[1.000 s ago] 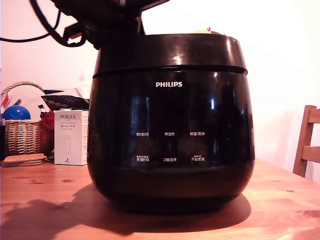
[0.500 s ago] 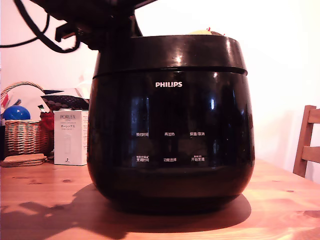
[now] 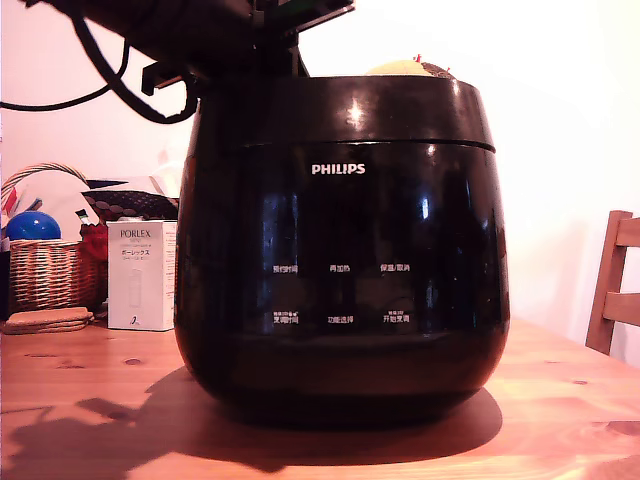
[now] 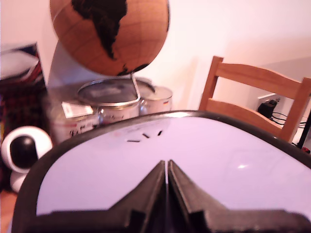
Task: Close the rice cooker by pressing the lid down with medium force
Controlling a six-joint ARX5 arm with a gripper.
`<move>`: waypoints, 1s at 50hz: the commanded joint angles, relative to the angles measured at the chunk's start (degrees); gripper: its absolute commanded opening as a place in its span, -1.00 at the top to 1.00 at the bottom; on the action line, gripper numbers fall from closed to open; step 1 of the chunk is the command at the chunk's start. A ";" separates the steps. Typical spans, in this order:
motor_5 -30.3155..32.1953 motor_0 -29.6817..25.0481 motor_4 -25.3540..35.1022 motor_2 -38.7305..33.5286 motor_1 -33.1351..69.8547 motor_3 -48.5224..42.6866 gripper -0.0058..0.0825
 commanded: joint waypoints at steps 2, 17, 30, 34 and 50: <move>1.42 -0.07 0.63 -6.14 3.52 -4.90 0.92; 8.13 0.24 0.59 -3.08 -4.37 -5.33 0.92; 14.34 0.57 0.44 1.68 -11.23 -5.40 0.92; 16.24 1.27 0.35 3.02 -13.22 -5.40 0.92; 20.61 8.17 -3.41 4.52 -21.11 -9.62 0.92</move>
